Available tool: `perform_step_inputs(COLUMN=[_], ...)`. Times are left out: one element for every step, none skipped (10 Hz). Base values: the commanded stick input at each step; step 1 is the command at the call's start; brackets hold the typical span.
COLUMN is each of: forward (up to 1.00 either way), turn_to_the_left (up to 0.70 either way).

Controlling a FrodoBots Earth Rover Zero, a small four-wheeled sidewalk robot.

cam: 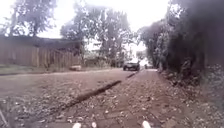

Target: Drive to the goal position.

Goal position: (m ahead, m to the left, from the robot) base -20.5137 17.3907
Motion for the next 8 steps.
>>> perform_step_inputs(forward=[0.0,0.0,0.0,0.0,0.0,0.0,0.0,0.0], turn_to_the_left=[0.5,0.5,0.5,0.5,0.5,0.5,0.5,0.5])
